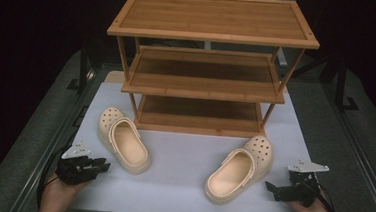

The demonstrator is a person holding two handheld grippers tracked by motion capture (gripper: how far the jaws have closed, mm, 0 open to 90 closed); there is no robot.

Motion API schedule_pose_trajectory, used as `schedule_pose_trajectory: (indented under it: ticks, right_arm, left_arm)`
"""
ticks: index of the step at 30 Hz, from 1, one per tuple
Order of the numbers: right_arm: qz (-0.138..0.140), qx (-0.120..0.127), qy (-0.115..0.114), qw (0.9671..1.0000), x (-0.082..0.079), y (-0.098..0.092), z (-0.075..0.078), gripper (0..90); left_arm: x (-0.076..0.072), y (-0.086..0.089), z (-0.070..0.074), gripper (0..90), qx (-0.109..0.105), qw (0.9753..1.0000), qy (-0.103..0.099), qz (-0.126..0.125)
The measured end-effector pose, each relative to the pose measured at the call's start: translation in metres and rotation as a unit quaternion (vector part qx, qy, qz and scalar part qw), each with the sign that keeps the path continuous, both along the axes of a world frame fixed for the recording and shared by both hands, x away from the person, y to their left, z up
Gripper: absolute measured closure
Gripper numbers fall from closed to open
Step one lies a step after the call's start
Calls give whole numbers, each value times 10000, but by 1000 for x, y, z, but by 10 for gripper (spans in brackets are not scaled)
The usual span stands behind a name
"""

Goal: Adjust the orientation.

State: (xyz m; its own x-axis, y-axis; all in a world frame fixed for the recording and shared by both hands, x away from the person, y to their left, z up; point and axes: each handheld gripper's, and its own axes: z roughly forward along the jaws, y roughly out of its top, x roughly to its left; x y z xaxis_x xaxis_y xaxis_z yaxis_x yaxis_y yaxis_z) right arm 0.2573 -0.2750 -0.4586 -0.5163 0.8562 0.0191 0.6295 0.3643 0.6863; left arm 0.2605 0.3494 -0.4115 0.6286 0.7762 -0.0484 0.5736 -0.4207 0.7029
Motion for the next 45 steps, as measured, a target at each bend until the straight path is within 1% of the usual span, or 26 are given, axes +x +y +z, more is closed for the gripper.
schedule_pose_trajectory:
  ticks: [2,3,6,8,9,12,16,20,22,26,33,35,38,42,45]
  right_arm:
    - [-4,-5,4,10000,0,0,0,0]
    - [-8,3,-1,10000,0,0,0,0]
    - [-7,4,-1,10000,0,0,0,0]
    - [-6,6,-2,10000,0,0,0,0]
    - [-5,9,-1,10000,0,0,0,0]
    - [-4,7,-1,10000,0,0,0,0]
    - [-4,7,-1,10000,0,0,0,0]
    - [-3,8,-1,10000,0,0,0,0]
    - [-4,10,0,10000,0,0,0,0]
    - [-4,10,-1,10000,0,0,0,0]
    - [-3,11,-1,10000,0,0,0,0]
    - [-2,11,-1,10000,0,0,0,0]
    - [-2,9,-4,10000,0,0,0,0]
    - [-1,10,-3,10000,0,0,0,0]
    - [0,12,-4,10000,0,0,0,0]
  left_arm:
    - [3,1,5,878,32,10000,-18,3]
    - [6,1,8,900,59,10000,3,59]
    - [12,4,14,900,76,9999,56,131]
    - [18,8,20,900,13,9998,37,191]
    - [20,9,22,900,23,9998,8,204]
    - [31,15,32,900,-44,9996,-57,286]
    - [49,23,43,900,-138,9986,-175,487]
    - [68,28,50,900,-100,9976,-255,631]
    - [77,28,54,900,23,9975,-293,649]
    - [93,28,59,900,9,9970,-313,705]
    - [123,29,64,900,-31,9963,-328,794]
    - [130,29,64,900,11,9962,-312,811]
    - [145,29,62,900,14,9960,-259,854]
    - [164,30,58,900,52,9950,-218,970]
    - [174,30,54,900,97,9947,-167,1013]
